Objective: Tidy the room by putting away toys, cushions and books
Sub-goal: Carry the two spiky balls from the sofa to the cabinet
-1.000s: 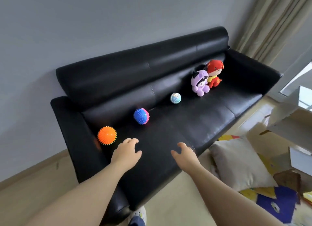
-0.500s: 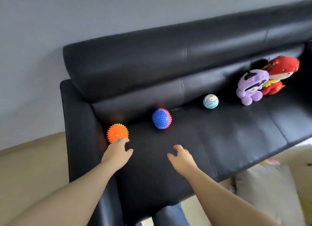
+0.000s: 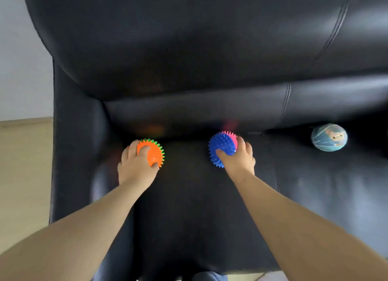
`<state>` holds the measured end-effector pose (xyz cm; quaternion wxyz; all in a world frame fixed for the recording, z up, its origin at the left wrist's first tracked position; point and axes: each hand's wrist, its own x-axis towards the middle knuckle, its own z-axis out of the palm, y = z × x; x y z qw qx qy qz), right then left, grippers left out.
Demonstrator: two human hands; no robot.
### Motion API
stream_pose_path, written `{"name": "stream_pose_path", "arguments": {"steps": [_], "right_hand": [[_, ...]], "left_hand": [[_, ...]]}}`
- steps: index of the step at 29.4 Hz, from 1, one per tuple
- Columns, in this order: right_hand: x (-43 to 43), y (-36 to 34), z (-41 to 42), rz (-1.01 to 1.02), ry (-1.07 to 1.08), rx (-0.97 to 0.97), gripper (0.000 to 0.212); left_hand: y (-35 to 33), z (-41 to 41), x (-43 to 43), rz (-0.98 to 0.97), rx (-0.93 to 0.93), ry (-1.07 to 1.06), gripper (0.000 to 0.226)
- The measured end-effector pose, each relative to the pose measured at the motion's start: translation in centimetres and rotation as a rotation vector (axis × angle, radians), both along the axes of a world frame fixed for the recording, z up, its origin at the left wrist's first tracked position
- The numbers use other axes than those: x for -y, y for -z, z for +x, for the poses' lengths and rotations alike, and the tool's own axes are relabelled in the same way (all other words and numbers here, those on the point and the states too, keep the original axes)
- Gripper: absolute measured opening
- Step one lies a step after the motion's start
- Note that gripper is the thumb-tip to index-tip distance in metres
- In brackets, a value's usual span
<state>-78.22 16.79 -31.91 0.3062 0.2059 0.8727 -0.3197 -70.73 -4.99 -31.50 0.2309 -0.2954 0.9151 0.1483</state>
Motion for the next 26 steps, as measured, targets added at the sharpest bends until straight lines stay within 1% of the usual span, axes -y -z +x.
{"name": "stream_pose_path", "arguments": {"steps": [4, 6, 8, 9, 12, 15, 17, 19, 21, 24, 26], "right_hand": [[1.5, 3.6, -1.9, -0.009, -0.01, 0.065, 0.092], [1.8, 5.4, -2.1, 0.033, -0.044, 0.044, 0.096], [1.7, 6.7, -2.0, 0.077, -0.075, 0.006, 0.096], [1.5, 7.2, -2.0, 0.087, -0.081, -0.012, 0.095], [1.0, 8.4, -1.6, 0.076, -0.06, -0.058, 0.09], [0.6, 8.8, -0.2, -0.017, 0.103, 0.001, 0.088], [0.6, 8.4, 1.6, -0.114, 0.233, 0.045, 0.086], [0.8, 6.8, 3.3, -0.219, 0.348, 0.049, 0.084], [1.1, 5.1, 4.4, -0.335, 0.46, 0.045, 0.081], [1.5, 1.2, 5.7, -0.473, 0.606, 0.018, 0.073], [1.8, -2.2, 7.3, -0.543, 0.682, -0.03, 0.07]], "left_hand": [[3.7, -1.5, 1.5, -0.028, 0.051, -0.148, 0.073], [5.7, -1.5, 2.3, -0.016, 0.112, -0.201, 0.086], [7.2, -1.0, 2.6, 0.041, 0.125, -0.242, 0.097], [7.7, -0.8, 2.7, 0.054, 0.115, -0.246, 0.098], [8.5, -0.5, 2.8, 0.023, 0.065, -0.248, 0.089], [8.0, 0.1, 2.4, 0.067, 0.019, -0.291, 0.083], [7.3, 1.2, 2.0, 0.188, -0.052, -0.383, 0.083], [5.8, 2.0, 1.7, 0.399, -0.148, -0.498, 0.082], [4.2, 2.1, 1.3, 0.598, -0.2, -0.572, 0.073], [0.9, 2.3, 0.6, 0.817, -0.247, -0.623, 0.059], [-2.0, 2.7, 0.4, 0.914, -0.27, -0.632, 0.052]]}}
